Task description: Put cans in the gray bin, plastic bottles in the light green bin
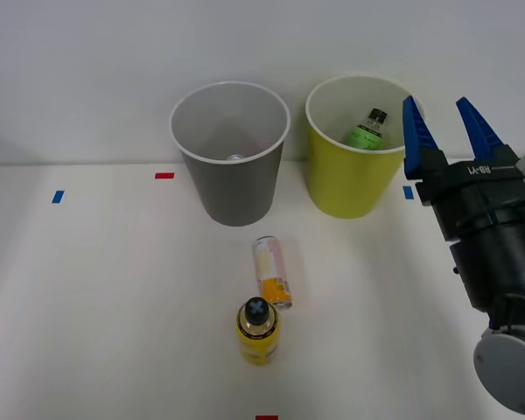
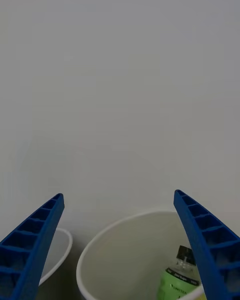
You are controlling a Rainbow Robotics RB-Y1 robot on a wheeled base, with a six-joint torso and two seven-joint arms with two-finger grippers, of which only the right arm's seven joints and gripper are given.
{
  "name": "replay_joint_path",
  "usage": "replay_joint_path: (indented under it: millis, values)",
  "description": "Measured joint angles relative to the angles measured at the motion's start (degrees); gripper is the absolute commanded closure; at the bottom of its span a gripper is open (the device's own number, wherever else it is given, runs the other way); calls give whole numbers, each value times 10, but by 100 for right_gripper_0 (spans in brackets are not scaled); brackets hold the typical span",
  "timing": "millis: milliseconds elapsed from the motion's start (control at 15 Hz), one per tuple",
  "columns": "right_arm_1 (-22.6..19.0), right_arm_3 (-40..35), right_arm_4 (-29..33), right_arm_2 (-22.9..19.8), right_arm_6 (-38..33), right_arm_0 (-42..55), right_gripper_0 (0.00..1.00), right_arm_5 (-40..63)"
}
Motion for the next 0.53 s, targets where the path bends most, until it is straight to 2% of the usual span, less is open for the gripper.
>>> replay_joint_path:
  millis: [333,533]
  values:
    - [-49,-46,3,20,2,127,27,-20]
    - [-34,-47,9,28,6,175,27,-29]
